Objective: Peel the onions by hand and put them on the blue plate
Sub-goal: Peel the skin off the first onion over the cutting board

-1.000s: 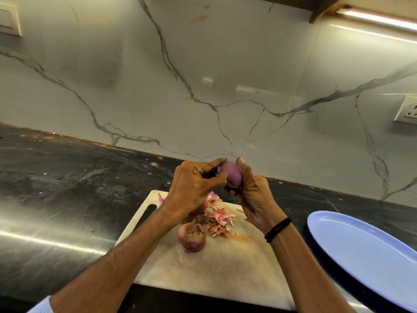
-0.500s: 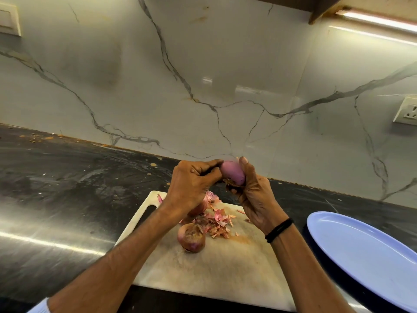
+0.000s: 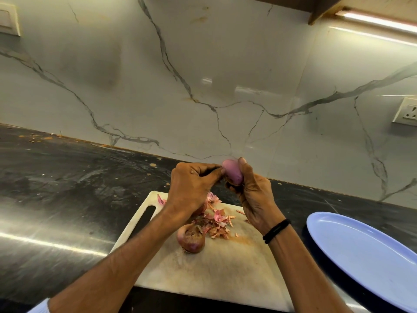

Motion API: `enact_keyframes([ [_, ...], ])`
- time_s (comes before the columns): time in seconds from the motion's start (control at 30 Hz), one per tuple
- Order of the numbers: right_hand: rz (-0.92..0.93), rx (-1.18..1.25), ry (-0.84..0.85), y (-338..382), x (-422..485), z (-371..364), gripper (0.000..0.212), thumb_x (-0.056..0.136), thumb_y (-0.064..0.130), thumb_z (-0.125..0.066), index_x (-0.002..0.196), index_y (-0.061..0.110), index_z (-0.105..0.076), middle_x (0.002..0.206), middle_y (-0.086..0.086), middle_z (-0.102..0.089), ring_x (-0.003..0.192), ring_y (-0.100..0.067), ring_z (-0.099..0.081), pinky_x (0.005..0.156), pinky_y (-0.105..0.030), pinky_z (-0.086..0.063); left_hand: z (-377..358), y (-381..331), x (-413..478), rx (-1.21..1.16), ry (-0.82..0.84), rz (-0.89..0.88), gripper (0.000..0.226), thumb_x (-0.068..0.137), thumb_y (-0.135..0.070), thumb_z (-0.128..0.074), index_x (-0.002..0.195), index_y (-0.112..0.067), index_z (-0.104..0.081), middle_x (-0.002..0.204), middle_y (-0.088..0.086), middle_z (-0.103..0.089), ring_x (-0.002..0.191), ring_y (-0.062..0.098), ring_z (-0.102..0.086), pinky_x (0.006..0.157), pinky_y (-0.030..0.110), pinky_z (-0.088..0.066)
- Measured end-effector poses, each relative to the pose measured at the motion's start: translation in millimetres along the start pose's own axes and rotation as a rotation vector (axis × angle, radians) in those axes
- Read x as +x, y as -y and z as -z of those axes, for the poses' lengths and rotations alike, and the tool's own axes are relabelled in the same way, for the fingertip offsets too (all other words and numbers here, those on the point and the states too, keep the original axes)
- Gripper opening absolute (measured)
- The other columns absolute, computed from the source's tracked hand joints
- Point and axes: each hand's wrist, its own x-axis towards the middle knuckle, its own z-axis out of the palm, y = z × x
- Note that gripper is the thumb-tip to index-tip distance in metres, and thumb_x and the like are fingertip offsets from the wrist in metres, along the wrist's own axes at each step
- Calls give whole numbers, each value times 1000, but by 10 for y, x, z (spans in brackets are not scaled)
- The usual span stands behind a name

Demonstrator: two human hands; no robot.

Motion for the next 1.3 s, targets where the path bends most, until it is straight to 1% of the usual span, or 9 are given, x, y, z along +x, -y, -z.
enact_keyframes([
  [0.17, 61, -116, -19, -53, 23, 14, 54, 61, 55, -73, 89, 9, -75, 86, -9, -75, 79, -24, -68, 68, -26, -60, -14, 5, -20, 90, -32, -15, 20, 83, -19, -78, 102, -12, -78, 92, -1, -78, 79, -1, -72, 76, 15, -57],
  [0.33, 117, -170, -5, -98, 36, 9, 86, 47, 74, -84, 96, 5, -75, 94, -15, -74, 82, -25, -71, 73, -29, -61, -6, -10, -37, 147, -34, -25, 15, 84, -18, -79, 97, -13, -76, 84, -8, -73, 78, -5, -68, 70, 6, -51],
  [0.4, 122, -182, 17, -101, 29, 10, 89, 46, 76, -84, 98, 5, -74, 97, -16, -74, 86, -26, -72, 76, -32, -61, -2, -14, -39, 157, -15, -20, 15, 84, -18, -79, 96, -13, -72, 81, -10, -70, 79, -6, -66, 66, 3, -48],
  [0.47, 122, -183, 44, -101, 18, 9, 83, 50, 74, -83, 99, 6, -75, 99, -17, -74, 89, -27, -72, 78, -32, -61, -7, -10, -43, 171, -1, -19, 14, 85, -19, -78, 95, -13, -70, 78, -10, -68, 75, -7, -65, 63, 4, -47],
  [0.6, 81, -164, 62, -40, -21, -19, 50, 64, 56, -76, 87, 12, -78, 90, -8, -76, 83, -22, -71, 73, -29, -61, 2, 10, -11, 161, -10, 6, 11, 88, -20, -73, 92, -11, -69, 74, -7, -67, 67, -6, -63, 62, 6, -48],
  [0.77, 49, -143, 20, -7, -34, -29, 29, 76, 42, -67, 74, 16, -80, 82, -3, -76, 79, -21, -69, 70, -27, -60, 73, 67, 45, 92, -88, 47, 13, 91, -20, -70, 103, -16, -73, 90, -8, -74, 83, 0, -70, 81, 20, -59],
  [0.93, 78, -161, -56, -19, -20, -27, 56, 60, 55, -73, 88, 7, -75, 84, -11, -73, 76, -25, -65, 65, -26, -59, 24, 17, -7, 173, -34, -150, 24, 90, -20, -73, 113, -14, -73, 103, -6, -74, 93, -2, -69, 83, 10, -53],
  [1.13, 82, -146, -63, -32, 5, 13, 56, 57, 58, -72, 88, 11, -74, 79, -4, -75, 74, -22, -67, 67, -27, -59, -14, 55, -19, 266, -10, -244, 32, 85, -17, -77, 116, -10, -73, 124, 5, -70, 106, 12, -68, 94, 26, -56],
  [1.3, 104, -183, -63, -69, 30, 23, 62, 63, 58, -72, 95, 5, -74, 87, -13, -73, 75, -23, -66, 69, -28, -58, -13, 38, -43, 256, -17, -254, 29, 86, -17, -76, 114, -10, -72, 125, 8, -69, 105, 17, -69, 94, 28, -56],
])
